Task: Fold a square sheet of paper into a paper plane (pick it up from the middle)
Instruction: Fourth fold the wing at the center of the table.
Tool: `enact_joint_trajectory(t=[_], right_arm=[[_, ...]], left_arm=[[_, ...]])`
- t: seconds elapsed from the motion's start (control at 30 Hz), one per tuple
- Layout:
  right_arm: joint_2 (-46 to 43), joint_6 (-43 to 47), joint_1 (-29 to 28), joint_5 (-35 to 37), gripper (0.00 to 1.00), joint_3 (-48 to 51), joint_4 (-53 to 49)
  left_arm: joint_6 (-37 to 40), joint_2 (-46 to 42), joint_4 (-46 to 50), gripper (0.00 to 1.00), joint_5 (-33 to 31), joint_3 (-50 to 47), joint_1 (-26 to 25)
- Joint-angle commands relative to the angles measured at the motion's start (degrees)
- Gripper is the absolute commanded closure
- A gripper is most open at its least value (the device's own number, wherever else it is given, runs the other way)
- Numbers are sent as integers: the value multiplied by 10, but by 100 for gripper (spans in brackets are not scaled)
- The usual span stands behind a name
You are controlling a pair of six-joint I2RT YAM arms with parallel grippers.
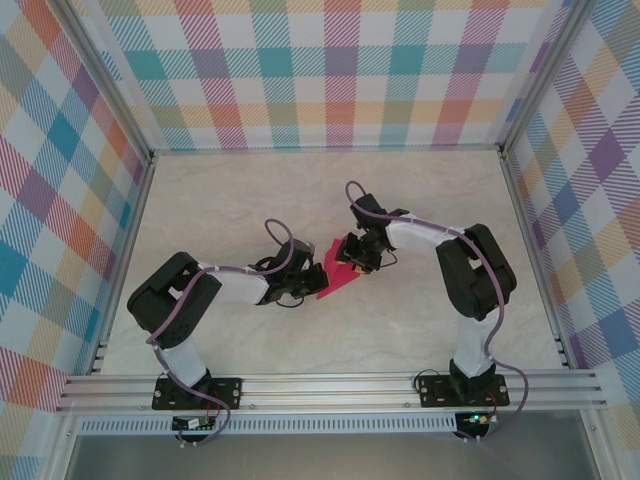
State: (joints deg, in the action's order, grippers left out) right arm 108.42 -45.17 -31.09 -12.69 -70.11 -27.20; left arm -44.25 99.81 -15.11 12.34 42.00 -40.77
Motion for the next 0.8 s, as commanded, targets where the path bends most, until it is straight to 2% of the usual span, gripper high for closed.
enact_joint_trajectory(t=[0.0,0.1,0.17,0.3,0.4,0.57,0.77], right_arm=[[-42,67,4,-26,54,-1,42],[-57,86,4,-68,55,19,88],[-60,84,4,-93,60,38,111],[-55,66,3,-126,83,78,151],[-46,68,2,-141,93,96,166],[-28,80,-3,-170,98,99,176],[-4,85,-10,-176,99,90,173]], left_arm=[[10,30,76,100,-22,-14,-6],[14,29,76,100,-21,-12,-7],[15,31,77,100,-21,-11,-7],[14,35,76,100,-20,-9,-8],[14,34,76,100,-21,-9,-8],[14,35,79,100,-21,-8,-9],[14,35,81,100,-21,-6,-9]])
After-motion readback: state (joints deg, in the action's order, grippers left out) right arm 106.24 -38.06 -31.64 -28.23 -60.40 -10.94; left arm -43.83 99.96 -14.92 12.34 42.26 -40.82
